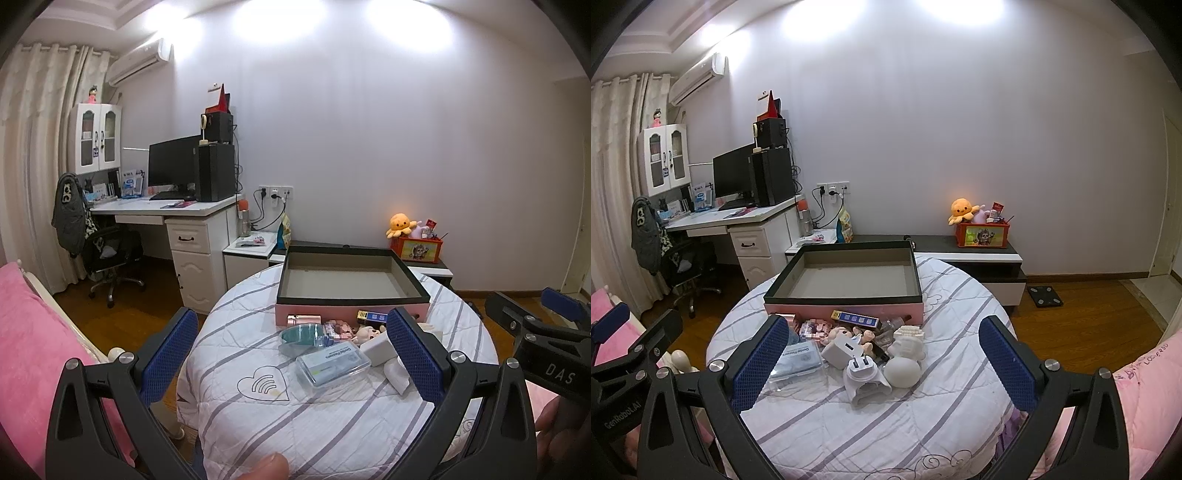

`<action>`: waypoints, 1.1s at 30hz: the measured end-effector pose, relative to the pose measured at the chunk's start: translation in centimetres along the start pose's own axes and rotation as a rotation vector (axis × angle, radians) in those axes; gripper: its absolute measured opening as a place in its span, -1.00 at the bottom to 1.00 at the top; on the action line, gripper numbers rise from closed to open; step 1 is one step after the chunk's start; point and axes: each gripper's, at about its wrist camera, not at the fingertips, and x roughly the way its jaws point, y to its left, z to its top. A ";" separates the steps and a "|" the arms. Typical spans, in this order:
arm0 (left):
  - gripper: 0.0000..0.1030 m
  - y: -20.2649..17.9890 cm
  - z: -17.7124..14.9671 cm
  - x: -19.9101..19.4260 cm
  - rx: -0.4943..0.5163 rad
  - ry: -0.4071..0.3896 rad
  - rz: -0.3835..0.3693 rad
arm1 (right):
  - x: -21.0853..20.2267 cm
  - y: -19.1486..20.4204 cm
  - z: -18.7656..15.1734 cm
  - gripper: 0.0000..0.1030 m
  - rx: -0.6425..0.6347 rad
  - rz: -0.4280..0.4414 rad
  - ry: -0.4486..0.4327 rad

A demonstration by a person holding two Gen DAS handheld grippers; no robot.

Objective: Organize rigid objects
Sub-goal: 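Grasp the clear Dental Flossers case with the left tool while the right tool grasps the white plug adapter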

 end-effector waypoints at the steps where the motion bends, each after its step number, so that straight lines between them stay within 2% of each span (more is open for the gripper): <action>1: 1.00 0.0 0.0 0.0 0.000 0.001 0.001 | 0.1 0.0 0.0 1.00 -0.001 0.002 0.001; 10: 1.00 0.5 -1.8 2.3 0.008 0.056 -0.017 | 1.6 -0.4 -0.7 1.00 -0.003 0.005 0.025; 17: 1.00 0.9 -4.1 5.5 0.016 0.140 -0.024 | 3.8 -1.4 -2.1 1.00 0.000 0.010 0.078; 26: 1.00 0.2 -7.3 10.1 0.035 0.260 -0.047 | 7.9 -1.9 -5.1 1.00 -0.025 0.018 0.204; 33: 1.00 -0.5 -8.3 12.8 0.046 0.303 -0.069 | 10.2 -1.7 -6.6 1.00 -0.031 0.040 0.256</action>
